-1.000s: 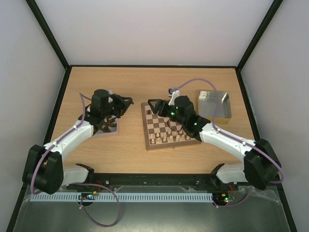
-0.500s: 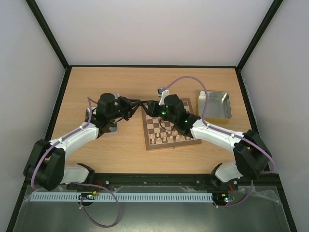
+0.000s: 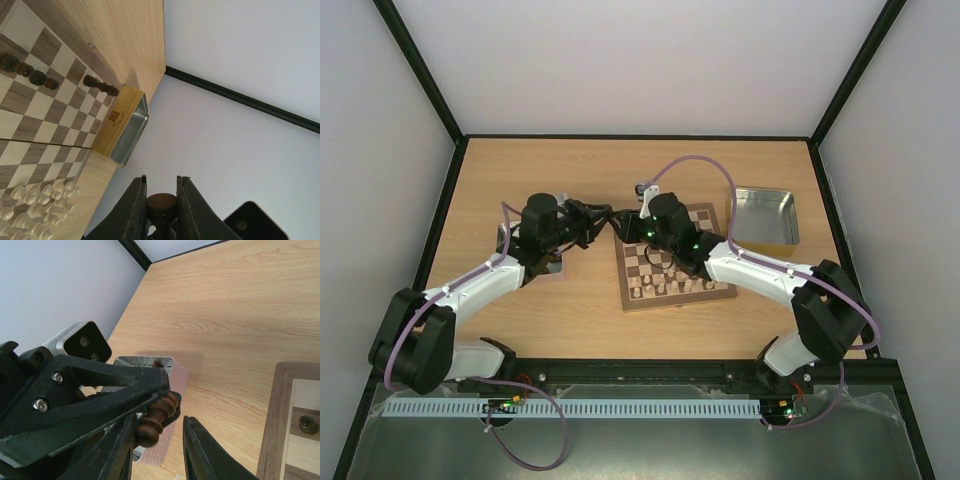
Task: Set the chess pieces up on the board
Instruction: Place the chess piece on the chessboard.
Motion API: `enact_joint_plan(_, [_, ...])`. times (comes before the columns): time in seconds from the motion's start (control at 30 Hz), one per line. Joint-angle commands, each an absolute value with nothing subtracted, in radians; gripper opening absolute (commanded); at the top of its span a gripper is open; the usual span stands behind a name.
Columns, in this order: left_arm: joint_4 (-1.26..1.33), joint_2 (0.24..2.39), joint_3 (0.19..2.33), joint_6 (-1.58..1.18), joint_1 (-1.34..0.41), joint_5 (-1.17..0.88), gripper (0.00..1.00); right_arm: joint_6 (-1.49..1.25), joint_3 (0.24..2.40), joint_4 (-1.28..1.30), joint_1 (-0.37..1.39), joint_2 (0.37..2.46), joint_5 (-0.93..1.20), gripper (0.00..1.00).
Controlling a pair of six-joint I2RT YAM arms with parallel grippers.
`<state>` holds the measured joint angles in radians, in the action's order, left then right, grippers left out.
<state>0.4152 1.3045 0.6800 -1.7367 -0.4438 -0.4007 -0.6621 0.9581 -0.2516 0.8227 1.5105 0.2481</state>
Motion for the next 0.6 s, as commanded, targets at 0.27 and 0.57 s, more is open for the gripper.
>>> enact_joint_plan(0.27, [0.455, 1.3, 0.659, -1.76, -0.451, -0.422, 0.12, -0.623, 1.019, -0.209, 0.829, 1.541, 0.203, 0.13])
enact_joint_plan(0.57, [0.462, 1.303, 0.654, -1.765, -0.451, -0.429, 0.15, -0.63, 1.025, -0.195, 0.829, 1.543, 0.191, 0.02])
